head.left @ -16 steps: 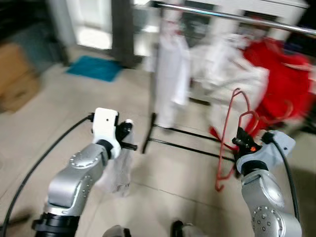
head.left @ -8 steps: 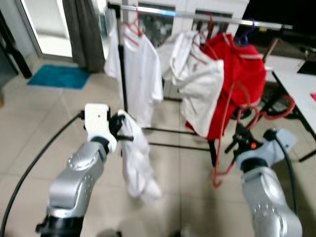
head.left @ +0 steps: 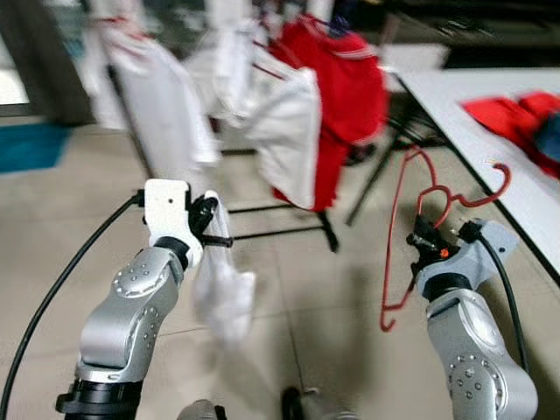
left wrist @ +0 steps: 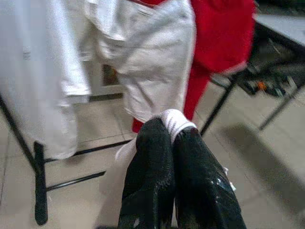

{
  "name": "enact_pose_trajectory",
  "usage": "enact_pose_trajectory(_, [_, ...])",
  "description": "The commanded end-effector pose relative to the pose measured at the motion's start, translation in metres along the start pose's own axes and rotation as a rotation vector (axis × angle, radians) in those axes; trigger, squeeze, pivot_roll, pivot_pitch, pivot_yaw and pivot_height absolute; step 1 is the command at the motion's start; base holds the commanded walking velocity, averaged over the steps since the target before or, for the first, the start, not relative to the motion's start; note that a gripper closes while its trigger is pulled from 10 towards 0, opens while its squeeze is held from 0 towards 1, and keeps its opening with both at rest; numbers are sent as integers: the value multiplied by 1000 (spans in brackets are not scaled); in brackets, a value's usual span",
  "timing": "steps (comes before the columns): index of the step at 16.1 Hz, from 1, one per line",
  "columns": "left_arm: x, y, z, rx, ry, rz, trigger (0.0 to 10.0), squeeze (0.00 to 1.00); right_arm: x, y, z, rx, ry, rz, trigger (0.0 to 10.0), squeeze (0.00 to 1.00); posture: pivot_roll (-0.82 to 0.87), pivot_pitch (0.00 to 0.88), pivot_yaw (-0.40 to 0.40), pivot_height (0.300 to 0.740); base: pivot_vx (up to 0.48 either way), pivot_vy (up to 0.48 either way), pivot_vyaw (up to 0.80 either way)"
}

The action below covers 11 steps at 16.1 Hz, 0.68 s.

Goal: Hang hanger

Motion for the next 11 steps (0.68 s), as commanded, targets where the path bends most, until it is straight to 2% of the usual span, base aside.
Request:
enact_pose_trajectory(1, [8,3,6,-23,-24,38,10000,0,4,3,-1,8,31,8,10000,0,-17,139,-54,740,0,0,-800])
enact_pose_trajectory(4, [8,4,7,-29,-31,30,10000,0,3,5,4,-9,48,-2,10000,0,-17,144,-57,740,0,0,-800])
enact_pose_trajectory(6, [7,4,8,-34,-32,25,10000,0,2,6,7,-9,101,-19,10000,0,-17,144,-57,740,0,0,-800])
enact_pose_trajectory(11, [8,2,9,-42,-48,30,10000,0,4,7,9,-32,93,16,10000,0,-21,140,-48,740,0,0,-800])
Point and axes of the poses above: a point about 5 cm out from each wrist's last joint towards the gripper, its own y axis pointing back from the gripper into the wrist, its own x axis along the axis of the wrist's last joint, z = x × y, the point moved 3 cm from there along -y, pointing out of the wrist towards the gripper, and after that the axes turned 1 degree about y, right-handed, at the moved point
